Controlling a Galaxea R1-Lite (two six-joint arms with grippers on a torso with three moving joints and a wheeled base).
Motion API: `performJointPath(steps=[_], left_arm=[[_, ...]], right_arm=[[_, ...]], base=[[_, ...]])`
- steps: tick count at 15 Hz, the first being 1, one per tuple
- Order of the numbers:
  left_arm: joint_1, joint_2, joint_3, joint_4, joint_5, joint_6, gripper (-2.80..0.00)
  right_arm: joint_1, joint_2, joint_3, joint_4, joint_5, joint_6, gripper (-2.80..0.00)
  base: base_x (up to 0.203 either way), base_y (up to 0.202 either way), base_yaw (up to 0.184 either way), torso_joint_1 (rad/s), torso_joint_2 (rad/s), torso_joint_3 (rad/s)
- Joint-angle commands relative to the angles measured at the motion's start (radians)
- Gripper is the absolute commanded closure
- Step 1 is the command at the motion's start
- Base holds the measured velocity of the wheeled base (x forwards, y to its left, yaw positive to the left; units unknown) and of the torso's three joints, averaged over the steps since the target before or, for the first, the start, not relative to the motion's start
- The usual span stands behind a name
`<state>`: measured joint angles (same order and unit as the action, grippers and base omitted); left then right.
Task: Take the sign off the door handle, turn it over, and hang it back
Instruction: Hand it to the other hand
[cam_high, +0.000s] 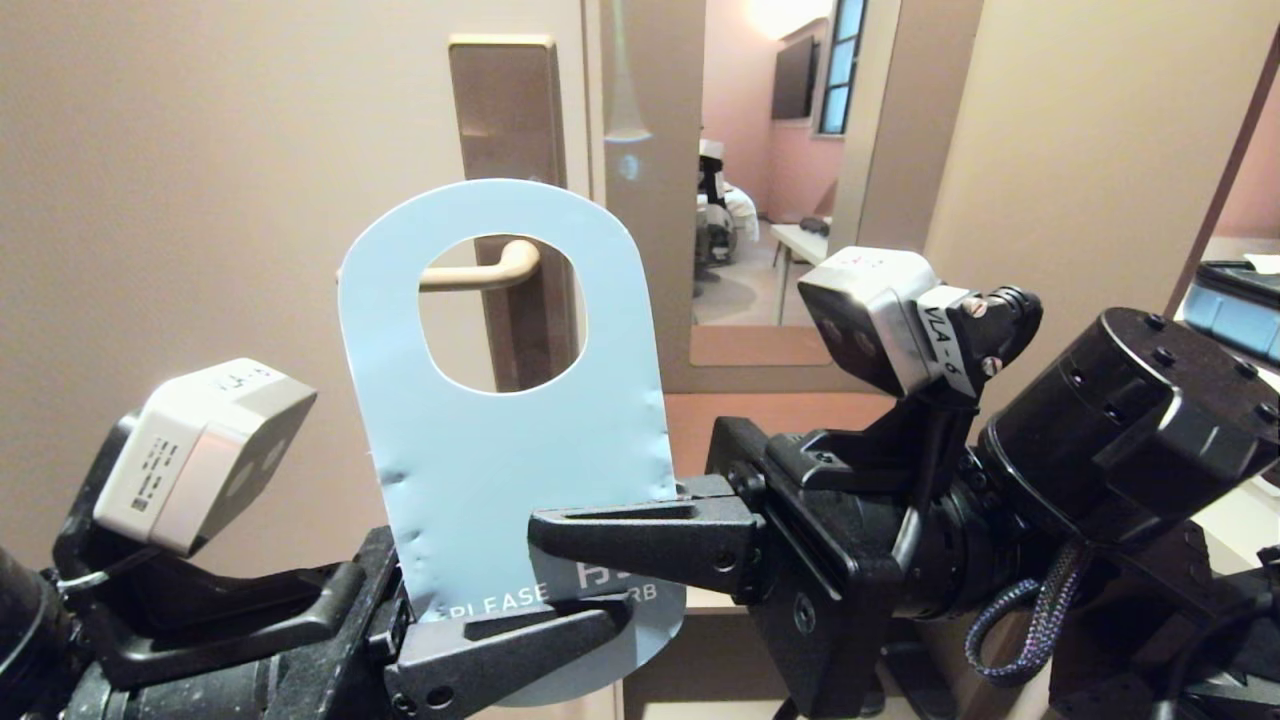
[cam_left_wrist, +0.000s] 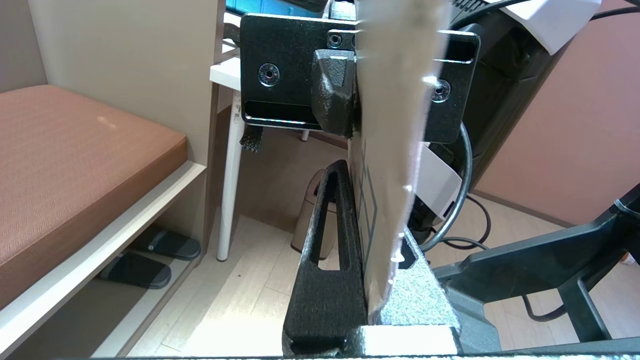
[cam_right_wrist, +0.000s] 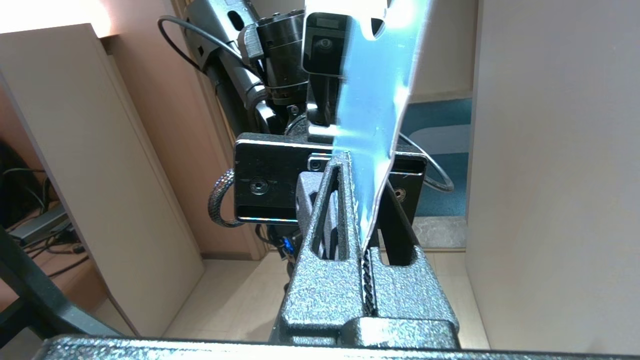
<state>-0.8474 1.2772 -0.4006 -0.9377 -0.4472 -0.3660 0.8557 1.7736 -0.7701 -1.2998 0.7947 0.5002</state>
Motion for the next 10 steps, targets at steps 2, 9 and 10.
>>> performJointPath(steps=[2,9,10], left_arm=[[-0.001,-0.001,0.0,-0.006,-0.004,-0.002,0.0],[-0.006,-0.001,0.005,-0.006,-0.018,-0.002,0.0],[-0.006,-0.001,0.005,-0.006,-0.019,-0.002,0.0]], right_arm=[[0.0,0.0,0.002,-0.007,0.005,0.0,0.0],[0.0,-0.003,0.006,-0.007,0.002,-0.01,-2.8],[0.0,-0.006,0.011,-0.007,0.002,-0.009,-2.8]], base=[[0.0,0.0,0.0,0.0,0.0,0.0],[0.0,0.0,0.0,0.0,0.0,0.0],[0.0,0.0,0.0,0.0,0.0,0.0]])
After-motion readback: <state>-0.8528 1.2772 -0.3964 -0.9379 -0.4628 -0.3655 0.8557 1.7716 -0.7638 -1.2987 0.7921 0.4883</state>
